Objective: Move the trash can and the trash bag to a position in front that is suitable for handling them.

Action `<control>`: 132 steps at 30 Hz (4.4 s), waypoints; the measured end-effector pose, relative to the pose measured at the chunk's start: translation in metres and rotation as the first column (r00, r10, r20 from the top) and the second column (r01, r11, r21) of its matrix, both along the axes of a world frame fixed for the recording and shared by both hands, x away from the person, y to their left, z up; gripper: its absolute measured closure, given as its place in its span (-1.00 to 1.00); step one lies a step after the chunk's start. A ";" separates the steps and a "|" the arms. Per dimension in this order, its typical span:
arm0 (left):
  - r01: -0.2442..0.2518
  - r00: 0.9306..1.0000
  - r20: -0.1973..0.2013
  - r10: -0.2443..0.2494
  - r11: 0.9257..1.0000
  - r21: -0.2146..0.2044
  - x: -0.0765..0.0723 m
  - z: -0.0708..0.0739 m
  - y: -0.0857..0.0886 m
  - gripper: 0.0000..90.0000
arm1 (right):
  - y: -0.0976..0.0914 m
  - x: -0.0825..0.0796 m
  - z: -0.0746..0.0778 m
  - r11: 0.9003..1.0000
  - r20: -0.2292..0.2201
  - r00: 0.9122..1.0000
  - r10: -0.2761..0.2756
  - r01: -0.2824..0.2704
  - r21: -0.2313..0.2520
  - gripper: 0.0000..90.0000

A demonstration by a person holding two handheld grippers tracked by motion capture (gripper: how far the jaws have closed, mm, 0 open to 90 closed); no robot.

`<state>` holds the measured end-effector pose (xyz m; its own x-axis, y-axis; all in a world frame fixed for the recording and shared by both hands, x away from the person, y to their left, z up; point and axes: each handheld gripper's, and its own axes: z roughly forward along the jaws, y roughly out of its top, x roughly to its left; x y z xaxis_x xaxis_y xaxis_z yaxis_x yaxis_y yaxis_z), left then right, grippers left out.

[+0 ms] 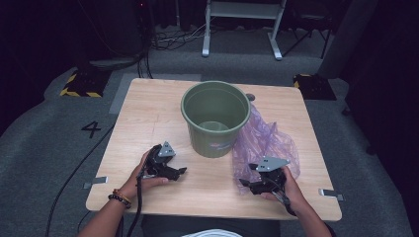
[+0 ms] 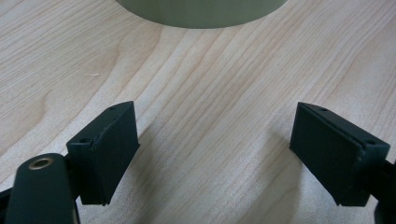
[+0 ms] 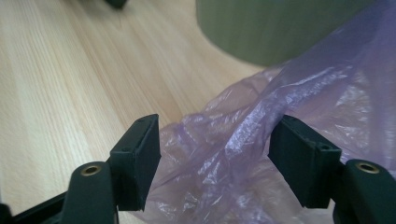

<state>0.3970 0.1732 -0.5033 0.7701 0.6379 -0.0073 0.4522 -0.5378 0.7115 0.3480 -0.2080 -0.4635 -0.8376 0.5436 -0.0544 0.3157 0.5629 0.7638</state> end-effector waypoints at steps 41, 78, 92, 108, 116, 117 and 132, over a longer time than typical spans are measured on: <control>-0.007 1.000 0.001 0.007 1.000 0.004 0.000 0.000 -0.001 -0.68 | -0.129 0.051 -0.021 0.955 -0.059 0.954 -0.295 0.292 -0.053 0.25; 0.235 0.972 0.043 -0.232 0.968 -0.087 -0.033 0.022 -0.046 -0.56 | 0.033 -0.006 -0.032 0.997 -0.066 0.997 0.051 -0.054 -0.058 -0.23; 0.335 0.941 0.023 -0.336 0.941 0.057 -0.039 0.010 -0.064 0.40 | 0.037 -0.015 -0.029 0.995 -0.029 0.996 0.083 -0.085 -0.061 -0.29; 0.306 0.952 -0.018 -0.306 0.952 0.029 -0.021 0.010 -0.007 0.65 | -0.013 -0.024 0.020 0.992 0.028 0.995 0.092 -0.094 0.083 -0.32; 0.224 0.975 0.010 -0.224 0.975 -0.008 -0.012 0.005 0.033 0.54 | -0.049 -0.001 0.032 0.996 0.111 0.991 -0.078 0.072 0.050 -0.32; 0.219 0.976 0.011 -0.219 0.976 -0.008 -0.012 0.005 0.036 0.53 | -0.053 0.005 0.030 0.994 0.115 0.988 -0.108 0.104 0.042 -0.32; 0.122 0.992 0.025 -0.121 0.992 -0.031 -0.011 0.002 0.068 0.40 | -0.075 0.089 -0.019 0.917 0.023 0.917 -0.399 0.399 0.026 -0.52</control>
<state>0.3858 0.2410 -0.5009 0.8422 0.5391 -0.0078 0.3683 -0.5647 0.7385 0.4369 -0.2828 -0.4825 -0.5494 0.8335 -0.0592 0.4897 0.3786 0.7854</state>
